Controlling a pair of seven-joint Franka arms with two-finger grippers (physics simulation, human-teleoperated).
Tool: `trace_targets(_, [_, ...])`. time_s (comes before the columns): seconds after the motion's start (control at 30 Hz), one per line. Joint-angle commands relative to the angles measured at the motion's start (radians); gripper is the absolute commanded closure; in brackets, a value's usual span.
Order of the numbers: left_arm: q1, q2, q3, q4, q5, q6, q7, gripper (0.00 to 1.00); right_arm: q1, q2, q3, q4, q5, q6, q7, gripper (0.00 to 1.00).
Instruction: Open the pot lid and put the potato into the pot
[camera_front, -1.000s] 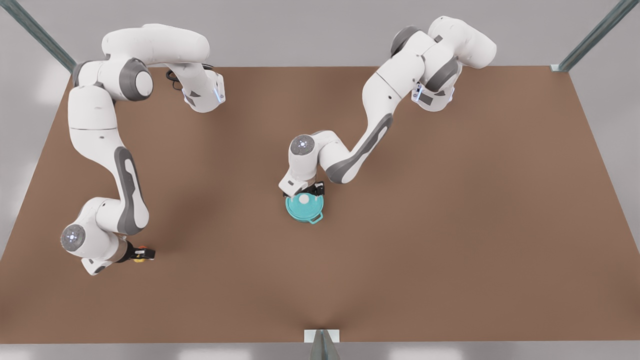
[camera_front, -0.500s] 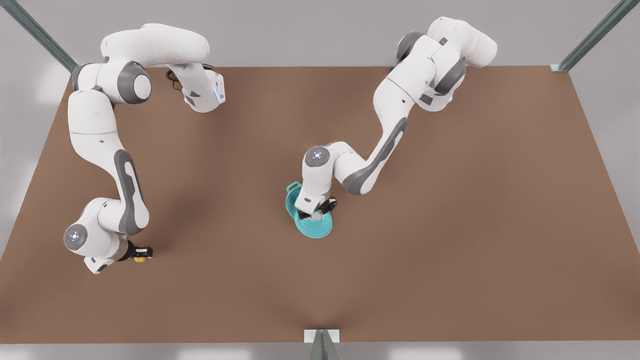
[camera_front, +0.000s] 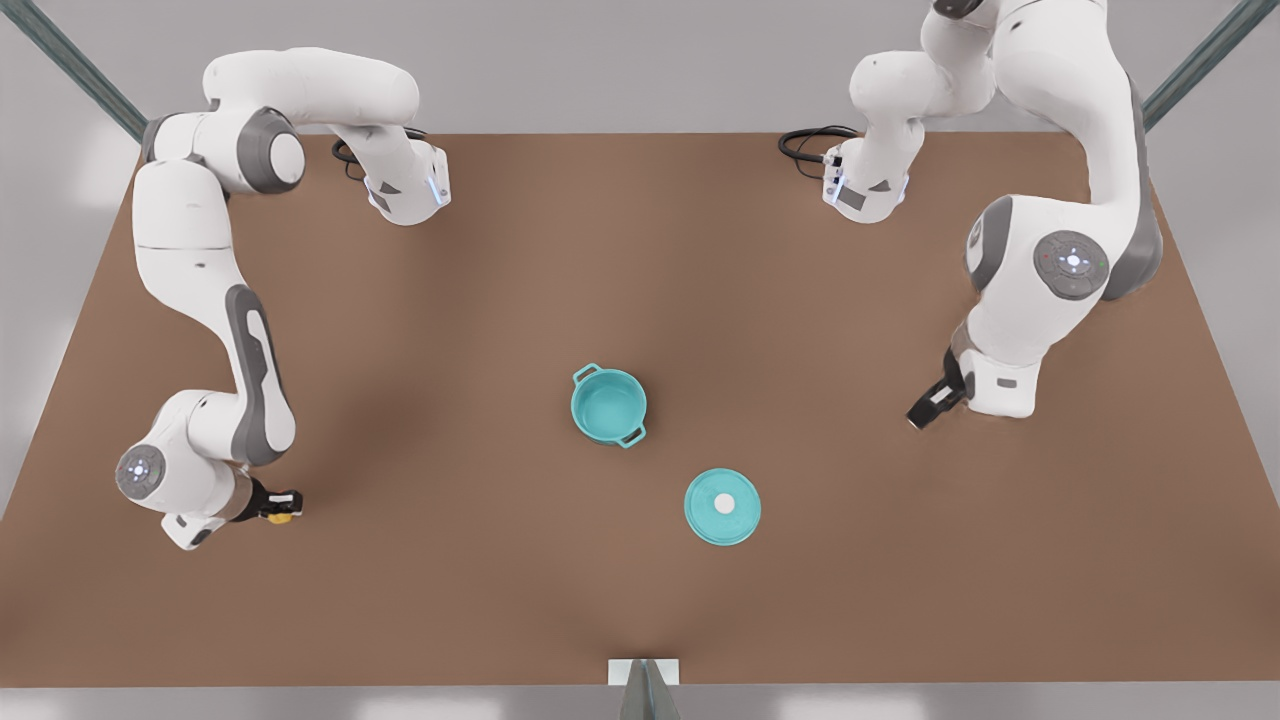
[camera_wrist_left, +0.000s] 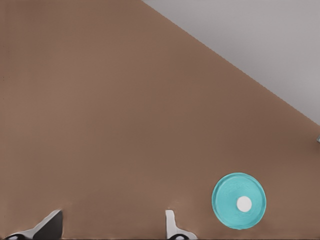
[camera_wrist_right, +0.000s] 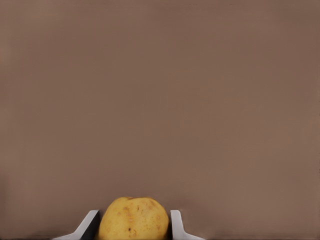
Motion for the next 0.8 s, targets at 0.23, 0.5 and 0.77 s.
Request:
trace_targets(0.23, [0.076, 0.04, -0.004, 0.11, -0.066, -0.194, 0.765, 0.0, 0.229, -0.221, 0.099, 0.01, 0.0, -0.288, 0.084, 0.54])
trace_targets(0.5, [0.078, 0.04, -0.004, 0.11, -0.062, -0.194, 0.762, 0.0, 0.485, -0.238, 0.219, 0.013, -0.004, -0.329, 0.431, 0.54])
trace_targets(0.77, [0.078, 0.04, -0.004, 0.11, -0.061, -0.194, 0.759, 0.0, 0.637, -0.16, 0.224, 0.014, -0.009, -0.211, 0.617, 0.54])
